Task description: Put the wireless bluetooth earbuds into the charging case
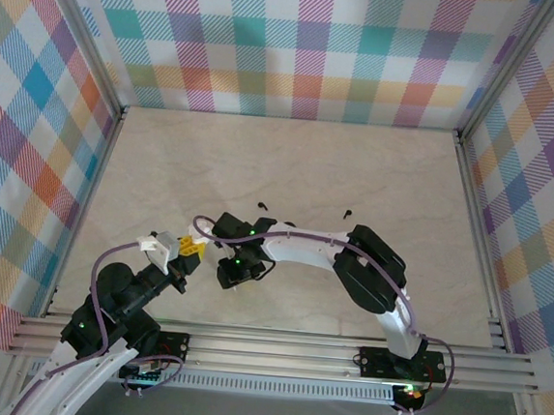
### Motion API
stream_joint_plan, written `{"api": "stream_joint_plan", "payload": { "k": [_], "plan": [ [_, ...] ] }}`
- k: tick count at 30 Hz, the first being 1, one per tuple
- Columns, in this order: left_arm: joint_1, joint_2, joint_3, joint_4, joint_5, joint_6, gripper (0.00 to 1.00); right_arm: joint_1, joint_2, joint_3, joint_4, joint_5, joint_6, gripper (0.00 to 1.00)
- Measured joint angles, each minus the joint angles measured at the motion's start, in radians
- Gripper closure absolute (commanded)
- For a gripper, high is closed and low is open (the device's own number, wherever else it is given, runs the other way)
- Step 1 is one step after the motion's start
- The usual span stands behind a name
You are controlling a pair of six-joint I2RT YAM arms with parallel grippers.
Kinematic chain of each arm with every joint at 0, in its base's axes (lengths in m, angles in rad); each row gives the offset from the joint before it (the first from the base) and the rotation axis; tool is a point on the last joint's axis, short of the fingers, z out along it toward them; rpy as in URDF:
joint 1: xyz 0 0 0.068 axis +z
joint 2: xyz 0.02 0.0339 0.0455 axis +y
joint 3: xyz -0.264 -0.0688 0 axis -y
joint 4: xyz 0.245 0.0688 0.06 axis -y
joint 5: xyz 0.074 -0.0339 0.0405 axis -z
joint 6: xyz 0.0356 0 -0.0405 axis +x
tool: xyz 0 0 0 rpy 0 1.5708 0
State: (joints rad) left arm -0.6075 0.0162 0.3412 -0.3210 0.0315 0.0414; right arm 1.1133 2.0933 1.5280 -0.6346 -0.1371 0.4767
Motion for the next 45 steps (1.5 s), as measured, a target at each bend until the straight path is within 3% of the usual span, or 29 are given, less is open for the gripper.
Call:
{"api": "stream_joint_plan", "payload": {
  "k": [5,12,20,27,35,45],
  "plan": [
    [0.000,0.000,0.000,-0.016,-0.004,-0.011,1.00,0.001,0.019,0.005,-0.029,0.057,-0.014,0.80],
    [0.000,0.000,0.000,-0.017,-0.007,-0.024,1.00,0.002,0.013,0.002,-0.028,0.087,-0.022,0.89],
    [0.000,0.002,-0.002,-0.008,-0.006,-0.042,1.00,-0.014,-0.044,-0.085,0.013,0.121,-0.030,0.92],
    [0.000,0.047,-0.014,0.073,0.018,-0.056,1.00,-0.118,-0.118,-0.177,-0.014,0.189,-0.072,0.93],
    [0.000,0.074,-0.147,0.301,0.116,-0.064,1.00,-0.195,-0.252,-0.270,-0.006,0.251,-0.127,0.93],
    [0.000,0.312,-0.113,0.455,0.236,-0.037,1.00,-0.252,-0.515,-0.383,0.071,0.275,-0.176,0.94]
  ]
}}
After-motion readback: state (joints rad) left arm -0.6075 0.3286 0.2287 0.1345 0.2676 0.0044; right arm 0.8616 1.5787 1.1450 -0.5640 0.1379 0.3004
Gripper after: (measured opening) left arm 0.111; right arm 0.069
